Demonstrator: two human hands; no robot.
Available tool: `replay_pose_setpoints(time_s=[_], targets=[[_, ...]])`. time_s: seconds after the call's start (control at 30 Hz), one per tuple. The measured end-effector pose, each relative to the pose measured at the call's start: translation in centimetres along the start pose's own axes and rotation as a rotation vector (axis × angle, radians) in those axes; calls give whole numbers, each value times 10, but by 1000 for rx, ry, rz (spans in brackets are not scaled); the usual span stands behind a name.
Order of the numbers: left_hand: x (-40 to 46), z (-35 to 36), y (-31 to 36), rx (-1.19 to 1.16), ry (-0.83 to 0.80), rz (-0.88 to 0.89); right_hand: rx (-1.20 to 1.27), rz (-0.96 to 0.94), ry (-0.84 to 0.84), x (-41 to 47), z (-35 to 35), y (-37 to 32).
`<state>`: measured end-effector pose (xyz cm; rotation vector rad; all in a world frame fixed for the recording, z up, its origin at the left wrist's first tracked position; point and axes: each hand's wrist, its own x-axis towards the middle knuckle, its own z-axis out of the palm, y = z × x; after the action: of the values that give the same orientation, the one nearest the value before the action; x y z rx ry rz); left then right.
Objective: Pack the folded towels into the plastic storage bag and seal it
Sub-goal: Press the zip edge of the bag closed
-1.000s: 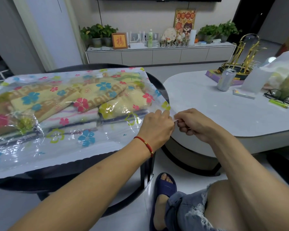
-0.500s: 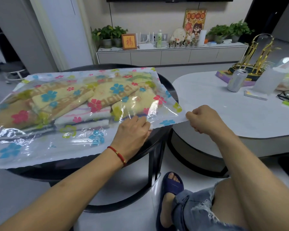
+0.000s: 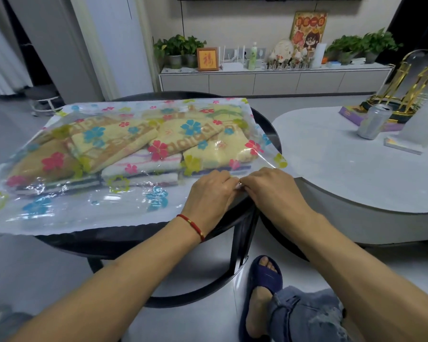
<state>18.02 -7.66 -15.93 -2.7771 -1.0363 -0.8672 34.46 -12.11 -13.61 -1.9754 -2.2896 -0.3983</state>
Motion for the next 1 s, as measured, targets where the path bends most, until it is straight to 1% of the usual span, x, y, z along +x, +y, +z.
replay_pose_setpoints(time_s=[0.1, 0.2, 0.3, 0.4, 0.57, 0.67, 0.77, 0.83, 0.93, 1.0], targets=[[2, -1, -2, 21, -29, 52, 10, -21, 53, -5, 1, 3], [1, -9, -5, 33, -9, 109, 9, -15, 119, -12, 8, 16], [-12, -22, -16, 98, 36, 165, 90, -39, 243, -20, 14, 26], [-34, -37, -37, 149, 53, 162, 133, -69, 351, -24, 18, 28], [-64, -56, -69, 258, 78, 152, 126, -155, 429, -25, 14, 25], [-69, -61, -72, 262, 67, 164, 81, -183, 426, -18, 9, 3], [-67, -63, -68, 272, 68, 176, 44, -270, 301, -2, 11, -45], [-66, -65, -67, 280, 67, 179, 20, -324, 276, 11, 17, -73], [-68, -70, -74, 267, 45, 183, -4, -326, 242, 22, 21, -81], [-71, -75, -82, 268, 36, 188, 1, -337, 265, 24, 22, -73]])
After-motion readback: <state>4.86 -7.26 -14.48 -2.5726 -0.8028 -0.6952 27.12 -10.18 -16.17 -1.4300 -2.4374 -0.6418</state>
